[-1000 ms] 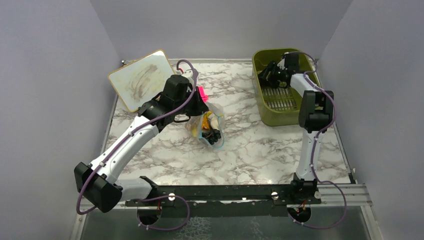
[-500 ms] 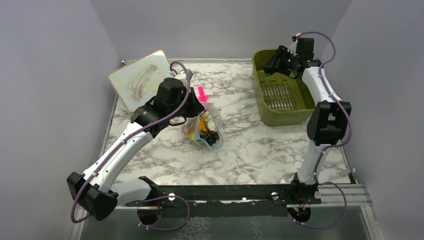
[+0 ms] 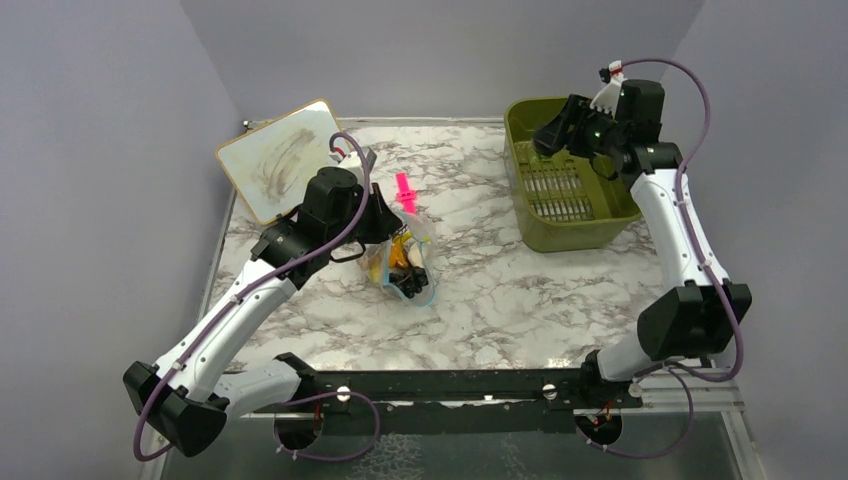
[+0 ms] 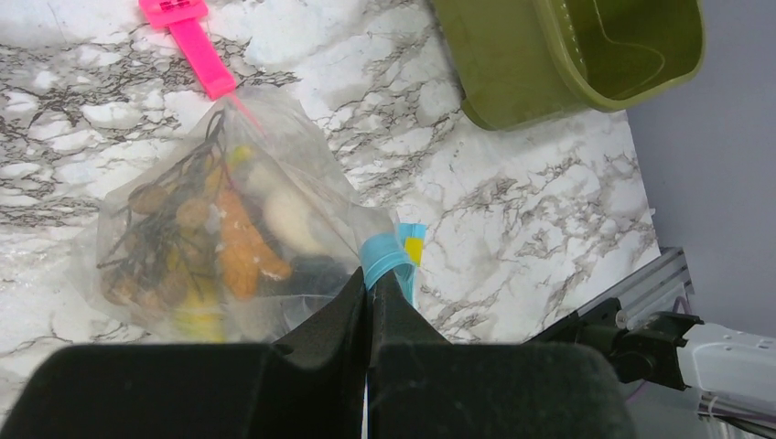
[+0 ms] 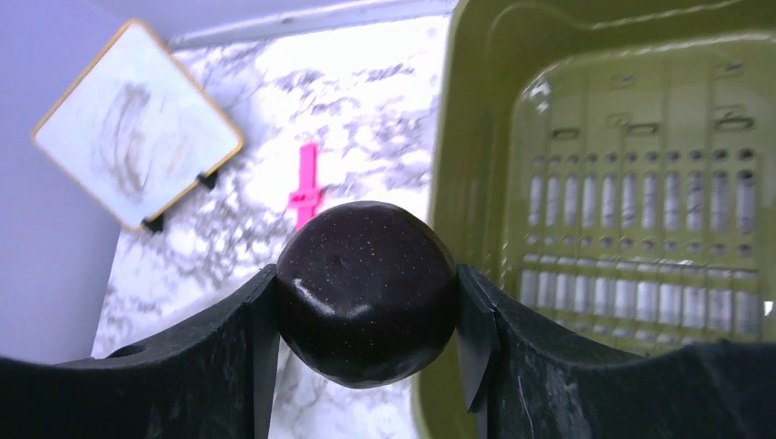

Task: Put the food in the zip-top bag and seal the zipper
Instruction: Place the fake fruit in the zipper food storage bag, then zip the zipper food storage bag at the center of the board.

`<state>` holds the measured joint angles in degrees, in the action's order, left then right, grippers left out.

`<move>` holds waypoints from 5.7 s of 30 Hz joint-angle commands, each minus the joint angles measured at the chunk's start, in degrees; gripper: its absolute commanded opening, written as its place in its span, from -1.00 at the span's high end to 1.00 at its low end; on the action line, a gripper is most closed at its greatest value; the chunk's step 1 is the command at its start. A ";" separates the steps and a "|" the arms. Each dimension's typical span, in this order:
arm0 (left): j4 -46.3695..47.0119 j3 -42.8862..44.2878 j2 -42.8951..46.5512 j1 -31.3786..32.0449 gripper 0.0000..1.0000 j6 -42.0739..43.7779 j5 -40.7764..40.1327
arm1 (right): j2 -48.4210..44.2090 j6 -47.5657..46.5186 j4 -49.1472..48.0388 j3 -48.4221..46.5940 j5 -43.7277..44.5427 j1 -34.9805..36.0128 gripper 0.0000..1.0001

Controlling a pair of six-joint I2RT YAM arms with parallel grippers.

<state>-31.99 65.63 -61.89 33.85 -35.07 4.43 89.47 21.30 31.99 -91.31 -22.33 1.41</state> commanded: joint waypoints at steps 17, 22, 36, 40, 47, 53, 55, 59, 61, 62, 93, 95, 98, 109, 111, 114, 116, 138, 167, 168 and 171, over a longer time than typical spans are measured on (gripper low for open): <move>5.14 -4.17 1.72 0.08 1.00 3.60 2.03 | -25.89 -0.45 -13.68 33.03 -9.69 25.41 0.24; 5.69 -3.41 1.12 0.08 1.00 2.47 5.03 | -28.98 0.96 -14.39 34.66 -9.23 31.45 0.23; 7.64 -3.00 -0.72 0.08 1.00 0.36 7.00 | -24.34 5.80 -20.96 34.93 -3.44 45.47 0.22; 8.09 -3.19 -0.60 0.08 1.00 -0.26 8.34 | -21.19 5.81 -21.69 34.32 -1.55 47.52 0.19; 8.35 -2.22 -0.54 0.05 1.00 -1.87 10.01 | -16.23 4.61 -22.02 31.82 3.98 51.40 0.16; 8.36 -1.62 -0.49 0.08 1.00 -2.18 11.26 | -14.50 1.82 -18.33 30.16 13.18 53.67 0.09; 8.42 -1.86 -0.14 0.08 1.00 -2.53 11.37 | -14.54 1.35 -18.71 30.76 15.27 53.74 0.09; 8.38 -2.19 0.38 0.04 1.00 -3.11 11.50 | -14.15 0.37 -21.96 32.54 14.06 53.77 0.01; 8.38 -2.26 0.66 0.08 1.00 -3.27 11.54 | -14.00 0.62 -22.72 33.35 13.61 53.79 -0.08; 8.35 -2.36 0.77 0.08 1.00 -3.32 11.57 | -13.93 0.67 -22.75 33.45 13.29 53.77 -0.12; 9.44 -3.43 3.81 0.08 1.00 10.34 15.82 | -36.05 -46.94 -13.39 39.06 0.16 53.77 -0.10; 9.55 -3.36 4.25 0.08 1.00 11.62 18.60 | -38.05 -52.38 -13.52 41.47 -2.10 53.76 0.07; 9.62 -2.72 4.32 0.08 1.00 13.03 24.99 | -40.27 -56.75 -14.50 44.08 -2.69 53.76 0.13; 9.62 -3.82 5.30 0.08 1.00 13.54 30.27 | -39.27 -62.82 -25.63 50.97 1.25 53.73 0.15; 9.80 -4.41 5.52 0.08 1.00 13.62 30.56 | -39.53 -62.78 -29.53 52.94 2.72 53.78 0.13; 10.95 -5.88 5.91 0.09 1.00 13.29 32.15 | -38.69 -62.56 -33.31 55.26 2.66 53.72 0.12; 11.60 -6.37 5.94 0.08 1.00 12.75 32.80 | -37.39 -63.41 -33.50 55.59 1.41 53.77 0.12; 14.24 -9.04 6.31 0.08 1.00 10.55 33.37 | -33.00 -59.94 -46.50 62.31 0.09 53.74 0.40; 26.27 -12.05 12.68 0.08 0.09 24.07 27.23 | -37.58 -51.91 -17.99 45.93 -0.10 53.77 0.99; 26.28 -11.94 13.12 0.08 0.08 25.98 28.04 | -37.47 -50.97 -17.20 45.05 -0.02 53.78 0.99; 25.98 -11.88 14.23 0.08 0.04 32.35 34.42 | -37.40 -48.48 -14.89 42.23 -0.63 53.77 0.99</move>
<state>-9.45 54.06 -49.76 33.87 -13.56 32.86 51.94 -32.01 11.05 -44.93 -21.89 54.81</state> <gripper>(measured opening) 0.468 0.012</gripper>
